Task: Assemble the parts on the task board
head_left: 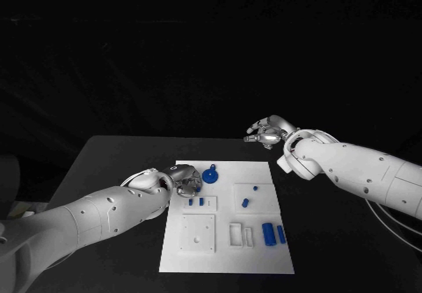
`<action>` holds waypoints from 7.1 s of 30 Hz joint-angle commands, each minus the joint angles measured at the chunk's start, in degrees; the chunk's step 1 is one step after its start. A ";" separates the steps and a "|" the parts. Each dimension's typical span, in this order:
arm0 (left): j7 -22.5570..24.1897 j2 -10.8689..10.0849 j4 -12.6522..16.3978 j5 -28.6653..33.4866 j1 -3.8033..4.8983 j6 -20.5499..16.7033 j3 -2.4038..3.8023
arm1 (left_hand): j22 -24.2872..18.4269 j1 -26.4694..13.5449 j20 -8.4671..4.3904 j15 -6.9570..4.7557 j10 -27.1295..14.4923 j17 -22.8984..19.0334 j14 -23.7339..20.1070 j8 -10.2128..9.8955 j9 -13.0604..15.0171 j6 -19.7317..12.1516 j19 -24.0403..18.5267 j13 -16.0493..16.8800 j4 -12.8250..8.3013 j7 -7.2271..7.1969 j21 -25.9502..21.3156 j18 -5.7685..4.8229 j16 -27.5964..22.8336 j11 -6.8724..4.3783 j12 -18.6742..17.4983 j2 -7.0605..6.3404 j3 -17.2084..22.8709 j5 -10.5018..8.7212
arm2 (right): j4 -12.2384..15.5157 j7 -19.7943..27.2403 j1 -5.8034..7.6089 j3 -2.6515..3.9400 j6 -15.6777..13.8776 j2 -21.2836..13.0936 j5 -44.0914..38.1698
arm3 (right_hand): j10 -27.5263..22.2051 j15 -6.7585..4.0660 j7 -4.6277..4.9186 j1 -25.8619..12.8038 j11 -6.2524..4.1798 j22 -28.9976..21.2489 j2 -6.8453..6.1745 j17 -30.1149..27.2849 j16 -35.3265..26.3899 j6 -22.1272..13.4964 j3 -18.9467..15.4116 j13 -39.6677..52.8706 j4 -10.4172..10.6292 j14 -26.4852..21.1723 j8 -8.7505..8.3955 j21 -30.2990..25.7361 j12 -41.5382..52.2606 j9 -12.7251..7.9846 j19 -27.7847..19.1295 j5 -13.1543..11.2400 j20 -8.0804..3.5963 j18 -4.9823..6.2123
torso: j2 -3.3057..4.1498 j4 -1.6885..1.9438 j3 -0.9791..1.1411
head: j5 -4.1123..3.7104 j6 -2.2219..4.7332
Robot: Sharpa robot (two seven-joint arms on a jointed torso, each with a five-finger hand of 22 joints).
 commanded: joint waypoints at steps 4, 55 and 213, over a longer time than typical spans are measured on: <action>-0.64 -0.37 -0.34 0.15 -0.22 0.50 -0.11 | 0.01 0.58 0.45 0.63 -1.62 -0.10 -0.14 -0.86 -0.29 -1.95 -0.46 -0.24 -0.12 -0.53 -0.23 5.51 0.03 1.19 -0.88 -1.18 -0.11 -0.31 | 0.20 0.16 -0.01 0.02 0.64 -0.22 -0.24 | -0.09 -0.22 0.44 -0.53 -0.19 0.98 -0.06 -0.05 0.19 0.04 -0.32 -0.07 0.02 -0.09 0.21 -0.33 0.23 -0.08 0.18 0.24 -0.12 5.65 | 0.00 0.00 -0.02 | -0.03 -0.01; 5.72 -19.23 20.42 63.19 4.37 6.50 6.01 | -8.89 -4.30 8.49 8.74 -3.30 -14.09 -15.87 3.32 2.02 -2.04 -20.68 1.67 0.28 2.79 -22.83 -1.00 -38.99 3.92 -3.32 1.91 1.06 0.47 | 11.09 -5.85 -5.57 -4.36 6.85 -6.35 -42.34 | 5.91 0.96 -0.26 7.56 1.09 -0.49 -4.23 -7.96 -3.90 6.65 13.22 -41.29 -2.35 1.71 4.25 -5.05 -50.00 1.39 1.44 -18.27 0.92 5.65 | -1.53 0.16 -0.42 | -2.36 0.51; 6.82 -16.72 19.74 67.63 4.36 5.25 5.97 | -7.98 -5.29 8.88 9.02 -4.31 -10.54 -14.46 3.73 1.84 -3.49 -20.90 1.89 0.43 3.22 -24.57 -0.94 -44.20 4.44 -4.40 1.81 -0.01 0.86 | 16.30 -5.88 -15.65 -4.38 2.69 5.62 -48.73 | 16.63 -2.16 -3.62 10.19 -2.14 1.09 -2.15 -10.24 -2.57 14.49 24.97 -40.15 -0.01 2.86 7.28 -4.40 -50.07 4.23 3.57 -23.01 0.28 5.65 | -1.30 0.11 -0.27 | 6.40 -1.24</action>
